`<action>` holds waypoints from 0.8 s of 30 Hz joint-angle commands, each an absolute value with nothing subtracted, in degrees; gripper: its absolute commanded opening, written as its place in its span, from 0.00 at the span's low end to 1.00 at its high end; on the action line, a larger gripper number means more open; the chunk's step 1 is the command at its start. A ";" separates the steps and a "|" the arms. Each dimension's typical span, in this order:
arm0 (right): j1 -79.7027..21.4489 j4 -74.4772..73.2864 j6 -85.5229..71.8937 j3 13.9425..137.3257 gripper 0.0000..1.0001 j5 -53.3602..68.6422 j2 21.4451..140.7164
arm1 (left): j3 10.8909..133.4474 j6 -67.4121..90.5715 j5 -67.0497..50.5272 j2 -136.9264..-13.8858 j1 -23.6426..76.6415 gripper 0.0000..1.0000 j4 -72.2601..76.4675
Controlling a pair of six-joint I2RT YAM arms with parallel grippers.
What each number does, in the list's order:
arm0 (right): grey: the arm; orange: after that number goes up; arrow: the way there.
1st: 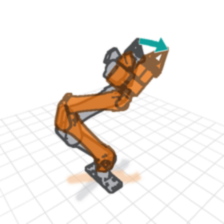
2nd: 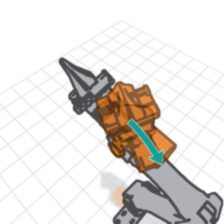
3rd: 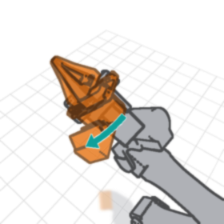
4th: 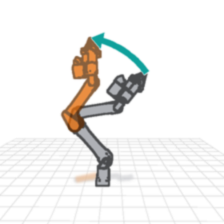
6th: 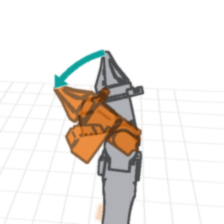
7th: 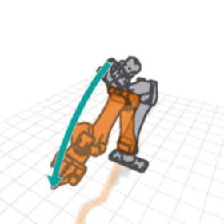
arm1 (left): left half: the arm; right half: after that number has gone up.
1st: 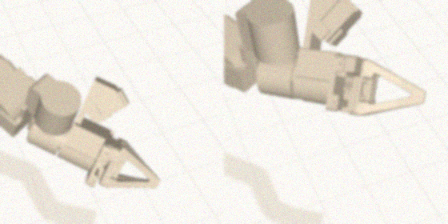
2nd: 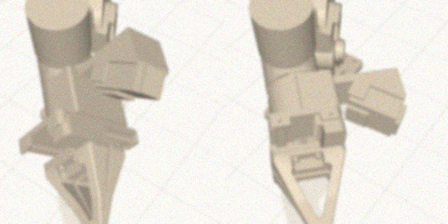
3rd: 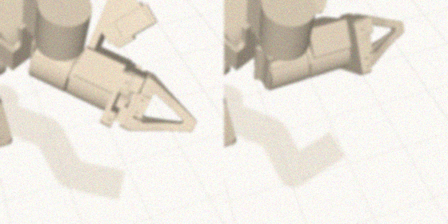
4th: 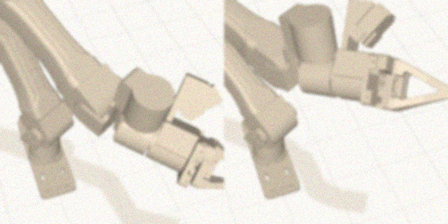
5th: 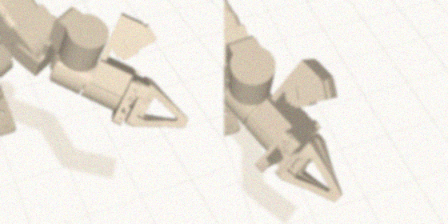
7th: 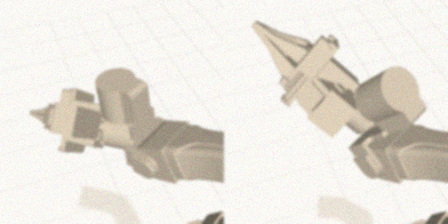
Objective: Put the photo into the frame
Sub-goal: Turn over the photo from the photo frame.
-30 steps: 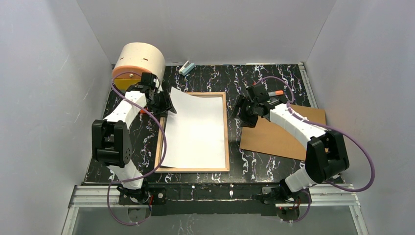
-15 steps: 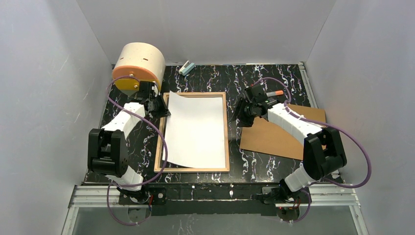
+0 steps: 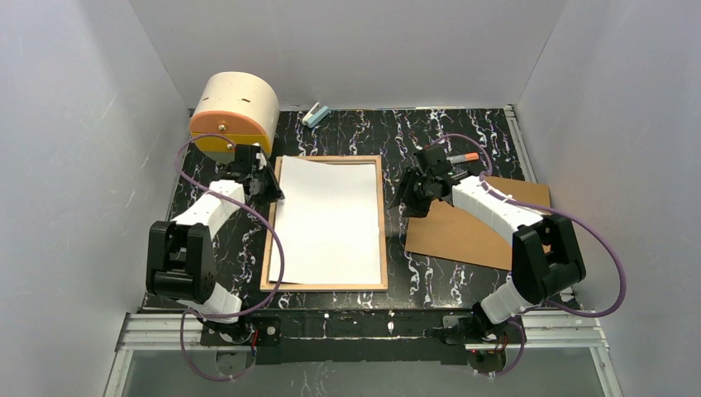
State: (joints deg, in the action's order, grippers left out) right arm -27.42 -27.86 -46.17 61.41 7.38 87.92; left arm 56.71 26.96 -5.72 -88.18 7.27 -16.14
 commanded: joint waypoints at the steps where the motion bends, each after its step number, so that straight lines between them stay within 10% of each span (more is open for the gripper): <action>1: -27.27 -27.51 -46.45 60.69 0.60 5.47 87.36 | 58.66 24.59 0.00 -85.08 6.94 0.32 -18.63; 9: -25.76 -33.20 -46.43 62.98 0.63 -2.11 87.44 | 64.11 24.15 6.15 -85.04 6.93 0.54 -25.67; 15: -18.88 -39.22 -40.56 66.82 0.69 -10.61 87.09 | 68.03 22.70 -10.59 -85.28 7.09 0.65 -25.75; 24: -1.28 -42.78 -34.55 65.42 0.96 -20.91 88.51 | 73.73 24.55 -21.45 -89.49 18.32 0.81 -21.20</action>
State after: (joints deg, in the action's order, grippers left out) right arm -7.51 -39.35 -37.54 65.36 -14.57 88.05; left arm 69.23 24.91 -14.83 -87.66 11.07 -22.63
